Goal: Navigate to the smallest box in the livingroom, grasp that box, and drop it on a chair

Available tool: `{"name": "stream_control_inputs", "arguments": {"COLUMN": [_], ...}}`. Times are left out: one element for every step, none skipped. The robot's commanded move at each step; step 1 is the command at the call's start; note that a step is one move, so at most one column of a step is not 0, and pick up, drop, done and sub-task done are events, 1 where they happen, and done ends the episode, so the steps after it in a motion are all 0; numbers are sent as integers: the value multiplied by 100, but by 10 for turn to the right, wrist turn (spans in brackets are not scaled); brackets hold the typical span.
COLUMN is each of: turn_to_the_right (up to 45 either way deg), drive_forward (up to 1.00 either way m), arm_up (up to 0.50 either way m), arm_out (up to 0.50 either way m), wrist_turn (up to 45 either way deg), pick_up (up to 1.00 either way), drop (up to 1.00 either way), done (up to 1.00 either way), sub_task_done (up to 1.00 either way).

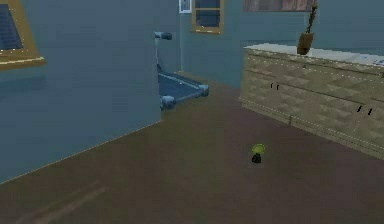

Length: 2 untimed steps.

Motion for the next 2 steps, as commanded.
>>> {"name": "stream_control_inputs", "arguments": {"turn_to_the_right": [0,0], "drive_forward": [0,0], "arm_up": [0,0], "arm_out": [-10,0], "wrist_turn": [0,0], "pick_up": [0,0], "drop": [0,0], "done": [0,100], "sub_task_done": [0,0]}}
